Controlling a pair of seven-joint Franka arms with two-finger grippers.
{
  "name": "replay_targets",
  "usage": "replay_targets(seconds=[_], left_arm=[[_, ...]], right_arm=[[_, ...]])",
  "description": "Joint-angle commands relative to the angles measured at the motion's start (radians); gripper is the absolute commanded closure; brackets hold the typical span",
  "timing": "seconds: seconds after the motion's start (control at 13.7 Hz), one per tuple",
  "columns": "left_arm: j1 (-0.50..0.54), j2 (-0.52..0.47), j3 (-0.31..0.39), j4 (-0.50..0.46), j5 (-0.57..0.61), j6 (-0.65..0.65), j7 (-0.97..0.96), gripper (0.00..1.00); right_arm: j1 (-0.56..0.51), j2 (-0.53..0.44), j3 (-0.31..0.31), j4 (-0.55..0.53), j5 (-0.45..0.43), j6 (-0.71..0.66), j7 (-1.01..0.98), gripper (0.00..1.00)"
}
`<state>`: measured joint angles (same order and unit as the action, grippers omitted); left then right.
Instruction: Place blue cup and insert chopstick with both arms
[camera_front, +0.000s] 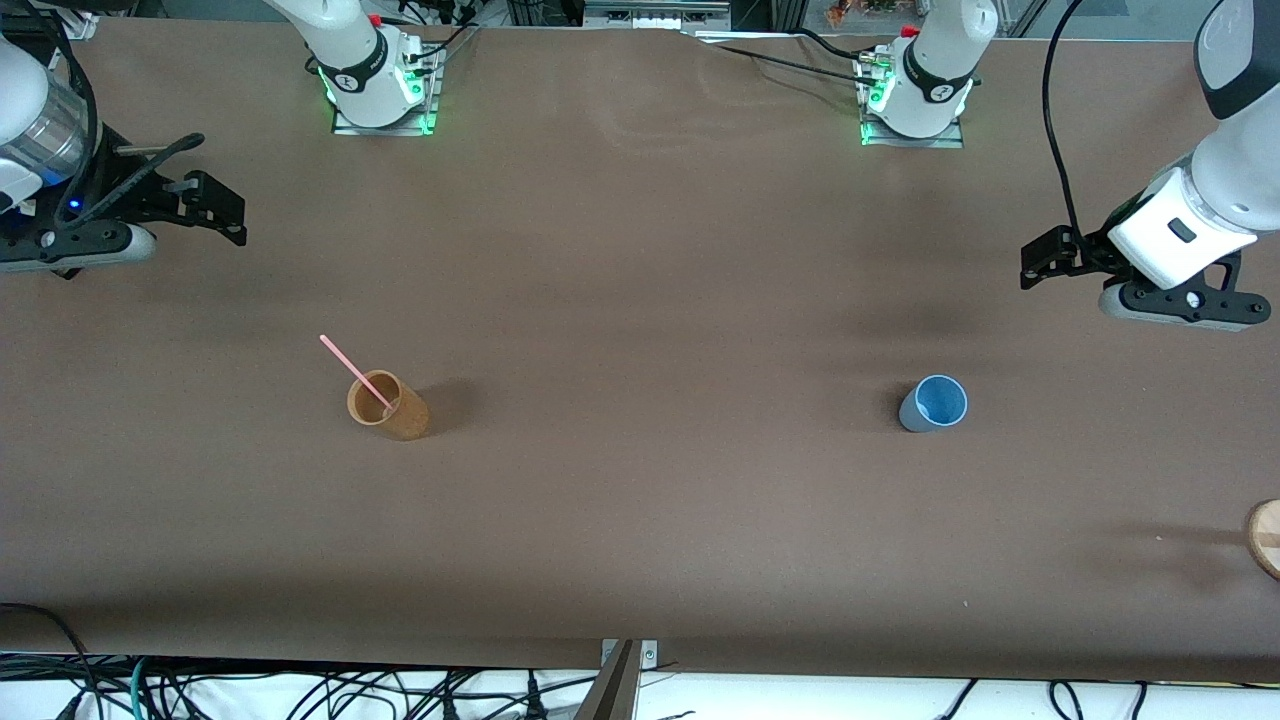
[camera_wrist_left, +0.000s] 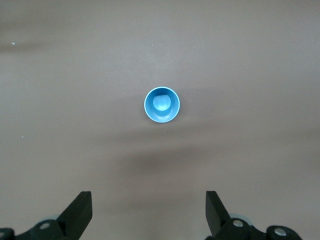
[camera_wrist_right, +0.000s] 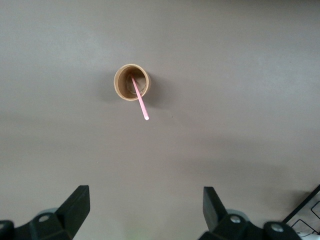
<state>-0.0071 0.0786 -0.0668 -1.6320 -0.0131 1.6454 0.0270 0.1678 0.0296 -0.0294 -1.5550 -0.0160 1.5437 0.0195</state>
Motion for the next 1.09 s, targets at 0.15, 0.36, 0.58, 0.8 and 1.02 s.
replay_targets(seconds=[0.15, 0.36, 0.58, 0.8, 1.02], left_arm=[[0.006, 0.035, -0.001, 0.046, -0.015, -0.044, 0.024, 0.0], [0.01, 0.044, 0.002, 0.04, -0.015, -0.064, 0.021, 0.0], [0.004, 0.076, 0.002, 0.051, -0.013, -0.062, 0.025, 0.0], [0.004, 0.209, 0.002, 0.049, -0.011, -0.001, 0.072, 0.0], [-0.004, 0.369, 0.002, 0.041, -0.005, 0.155, 0.197, 0.0]], right_arm=[[0.004, -0.023, -0.001, -0.026, 0.01, 0.001, -0.018, 0.0], [0.002, -0.092, -0.001, -0.124, 0.011, 0.068, -0.018, 0.0], [0.002, -0.151, -0.001, -0.215, 0.011, 0.122, -0.016, 0.0], [0.002, -0.148, 0.0, -0.238, 0.013, 0.141, -0.018, 0.0], [0.002, -0.11, 0.009, -0.27, 0.013, 0.222, -0.044, 0.0]])
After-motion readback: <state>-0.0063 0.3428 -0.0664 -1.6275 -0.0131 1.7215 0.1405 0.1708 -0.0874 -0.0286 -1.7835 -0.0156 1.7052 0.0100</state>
